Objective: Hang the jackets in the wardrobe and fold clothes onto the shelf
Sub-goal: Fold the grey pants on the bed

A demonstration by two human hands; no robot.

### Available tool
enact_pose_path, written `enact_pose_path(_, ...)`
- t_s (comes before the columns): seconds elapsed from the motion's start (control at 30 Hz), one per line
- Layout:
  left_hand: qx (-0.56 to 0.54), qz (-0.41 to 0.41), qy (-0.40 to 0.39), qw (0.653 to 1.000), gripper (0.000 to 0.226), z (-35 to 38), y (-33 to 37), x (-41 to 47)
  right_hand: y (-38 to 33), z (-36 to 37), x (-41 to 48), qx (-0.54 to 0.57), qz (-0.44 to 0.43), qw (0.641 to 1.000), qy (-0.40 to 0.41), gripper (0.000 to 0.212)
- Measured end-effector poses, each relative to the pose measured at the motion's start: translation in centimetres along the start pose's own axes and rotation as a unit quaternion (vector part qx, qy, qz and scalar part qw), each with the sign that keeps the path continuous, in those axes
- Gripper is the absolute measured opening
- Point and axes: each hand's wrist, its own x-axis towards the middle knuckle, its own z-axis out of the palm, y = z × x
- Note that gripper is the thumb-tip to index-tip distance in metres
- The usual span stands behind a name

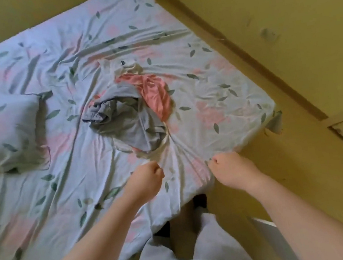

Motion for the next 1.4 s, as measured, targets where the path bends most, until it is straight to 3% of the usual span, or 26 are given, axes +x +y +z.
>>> enact_pose_path(0.17,-0.122,-0.14,0.042,0.982,0.021,2.2,-2.3,3.1,0.5,3.6,13.4,-0.064,-0.034,0.993,-0.093,0.032)
enact_pose_path(0.37,-0.264,-0.257,0.104,0.924,0.019,5.2,-2.7,5.4,-1.6,6.6,24.0,-0.133,-0.075,0.968,-0.198,0.025)
enact_pose_path(0.6,-0.341,-0.309,0.142,0.876,0.023,8.3,-4.4,10.2,-5.8,9.6,35.1,-0.161,-0.146,0.959,-0.182,0.045)
enact_pose_path(0.8,-0.371,-0.318,0.158,0.858,0.021,9.6,-5.5,12.1,-6.2,13.8,40.8,-0.282,-0.126,0.932,-0.188,0.046)
enact_pose_path(0.87,-0.385,-0.323,0.161,0.85,0.02,10.0,-5.7,11.9,-6.2,14.3,40.9,-0.184,-0.107,0.964,-0.159,0.043)
enact_pose_path(0.97,-0.393,-0.332,0.16,0.842,0.02,10.0,-6.0,11.0,-6.0,13.9,41.1,-0.071,-0.102,0.983,-0.135,0.033)
enact_pose_path(1.03,-0.399,-0.337,0.158,0.838,0.02,9.4,-5.9,10.0,-6.1,13.4,40.6,0.11,-0.068,0.987,-0.1,0.025)
enact_pose_path(1.07,-0.402,-0.337,0.158,0.837,0.02,9.0,-5.7,9.4,-6.6,12.8,39.9,0.223,-0.036,0.971,-0.076,0.022)
enact_pose_path(1.17,-0.408,-0.329,0.166,0.835,0.02,6.8,-4.9,7.4,-9.0,9.9,36.6,0.476,0.04,0.875,-0.077,0.016)
enact_pose_path(1.3,-0.404,-0.297,0.195,0.843,0.019,3.3,-3.8,4.7,-13.3,6.3,29.9,0.564,-0.002,0.809,-0.166,0.025)
enact_pose_path(1.4,-0.379,-0.256,0.226,0.86,0.012,0.7,-3.4,2.8,-15.7,4.8,24.4,0.539,-0.07,0.802,-0.245,0.036)
